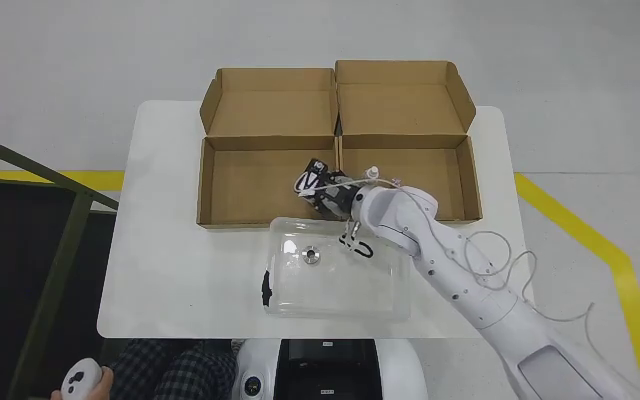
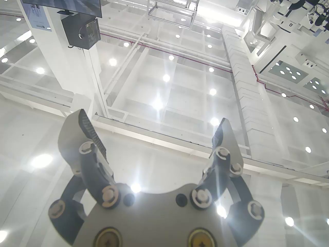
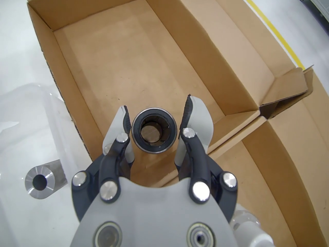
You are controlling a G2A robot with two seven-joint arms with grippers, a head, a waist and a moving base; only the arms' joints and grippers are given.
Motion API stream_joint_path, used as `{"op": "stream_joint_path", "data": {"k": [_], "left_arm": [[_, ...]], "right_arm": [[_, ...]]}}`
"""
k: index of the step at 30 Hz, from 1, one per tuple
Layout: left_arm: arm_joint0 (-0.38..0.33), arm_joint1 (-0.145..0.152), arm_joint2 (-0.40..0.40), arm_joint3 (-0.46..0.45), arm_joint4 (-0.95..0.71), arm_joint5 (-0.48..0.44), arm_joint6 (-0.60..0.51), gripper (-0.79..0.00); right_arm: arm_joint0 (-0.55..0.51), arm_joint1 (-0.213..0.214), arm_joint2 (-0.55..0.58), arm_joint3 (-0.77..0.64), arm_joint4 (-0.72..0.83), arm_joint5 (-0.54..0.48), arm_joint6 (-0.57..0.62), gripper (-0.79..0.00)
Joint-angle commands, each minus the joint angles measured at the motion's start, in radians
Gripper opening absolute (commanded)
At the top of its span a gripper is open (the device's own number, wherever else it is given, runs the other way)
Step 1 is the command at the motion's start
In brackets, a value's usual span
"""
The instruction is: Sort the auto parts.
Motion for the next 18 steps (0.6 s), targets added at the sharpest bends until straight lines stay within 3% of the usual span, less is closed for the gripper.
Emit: {"op": "stream_joint_path", "data": {"k": [1,18], "left_arm": [[0.0,0.0,0.0,0.0,0.0,0.0,0.0,0.0],[0.0,0.0,0.0,0.0,0.0,0.0,0.0,0.0]], "right_arm": [[-0.016,0.006,0.021,-0.042,-0.004,-0.012,0.0,-0.406],[-0.327,0.083,0.161,-0.445,-0.07,-0.275,0.005,-0.413]]}}
